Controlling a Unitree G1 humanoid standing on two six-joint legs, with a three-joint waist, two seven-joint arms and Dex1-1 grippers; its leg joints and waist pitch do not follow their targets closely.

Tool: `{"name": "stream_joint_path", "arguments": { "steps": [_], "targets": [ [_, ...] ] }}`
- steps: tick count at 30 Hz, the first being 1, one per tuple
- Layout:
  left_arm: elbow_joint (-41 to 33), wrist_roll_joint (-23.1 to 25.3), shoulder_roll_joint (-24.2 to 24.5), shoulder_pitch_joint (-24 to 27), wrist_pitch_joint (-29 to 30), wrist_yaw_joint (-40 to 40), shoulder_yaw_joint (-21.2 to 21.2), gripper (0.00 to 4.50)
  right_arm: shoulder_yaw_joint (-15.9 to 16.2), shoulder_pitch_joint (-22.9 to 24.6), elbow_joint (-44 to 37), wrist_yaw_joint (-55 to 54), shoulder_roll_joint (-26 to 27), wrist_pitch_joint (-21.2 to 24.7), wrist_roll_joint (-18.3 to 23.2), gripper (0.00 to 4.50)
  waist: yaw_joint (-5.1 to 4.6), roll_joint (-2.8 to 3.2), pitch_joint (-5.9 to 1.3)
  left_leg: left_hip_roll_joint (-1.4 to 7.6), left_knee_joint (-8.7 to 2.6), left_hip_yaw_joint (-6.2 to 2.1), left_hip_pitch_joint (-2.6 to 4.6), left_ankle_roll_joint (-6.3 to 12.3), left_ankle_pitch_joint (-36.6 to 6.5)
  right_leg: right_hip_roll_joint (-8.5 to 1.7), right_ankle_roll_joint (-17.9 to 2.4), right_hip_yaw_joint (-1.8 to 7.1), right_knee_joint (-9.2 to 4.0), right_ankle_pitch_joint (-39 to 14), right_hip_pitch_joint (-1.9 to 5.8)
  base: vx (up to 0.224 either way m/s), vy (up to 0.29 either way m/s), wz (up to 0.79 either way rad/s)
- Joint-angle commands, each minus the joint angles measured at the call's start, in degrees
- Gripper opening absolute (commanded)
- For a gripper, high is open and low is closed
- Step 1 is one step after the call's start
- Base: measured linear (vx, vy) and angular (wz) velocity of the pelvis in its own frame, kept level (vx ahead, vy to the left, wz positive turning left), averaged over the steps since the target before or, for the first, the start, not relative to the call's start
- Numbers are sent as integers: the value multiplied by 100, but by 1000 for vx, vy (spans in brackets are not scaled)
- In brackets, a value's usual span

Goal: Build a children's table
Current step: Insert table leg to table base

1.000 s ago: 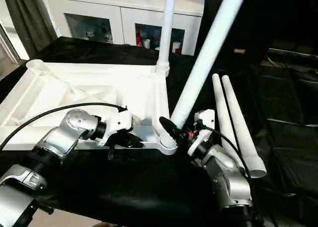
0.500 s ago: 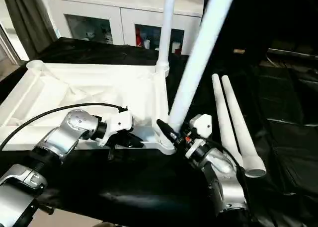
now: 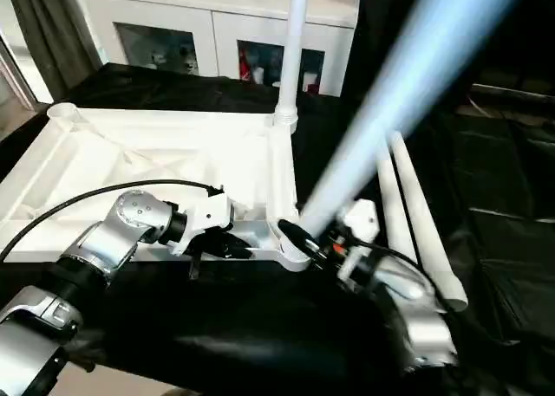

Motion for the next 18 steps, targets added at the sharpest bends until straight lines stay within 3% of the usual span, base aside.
{"name": "stream_joint_path", "arguments": {
  "steps": [1, 7, 12, 18],
  "targets": [
    [138, 182, 229, 5, 71, 149, 66, 0, 51, 258, 61, 164, -201, 314, -95, 191, 28, 5, -294, 566, -478, -234, 110, 395, -1155, -670, -1571, 319, -437, -1, 166, 0, 0, 0],
    [215, 197, 234, -37, 36, 165, 64, 0, 199, 185, 89, 104, -349, 562, -296, 191, 38, 16, -289, 577, -488, -236, 119, 365, -1190, -656, -1592, 307, -441, -71, 161, 0, 0, 0],
    [209, 210, 226, -63, 26, 139, 41, 0, 380, -125, 121, 177, -435, 912, -405, 191, 37, 7, -286, 573, -496, -237, 127, 241, -1319, -669, -1585, 315, -457, -321, 167, 0, 0, 0],
    [257, 240, 219, -115, -41, 99, -6, 0, 709, -507, 396, 565, -656, 1093, -600, 191, 25, 13, -289, 563, -476, -229, 119, 232, -1252, -670, -1613, 315, -447, -203, 174, 0, 0, 0]
  ]
}}
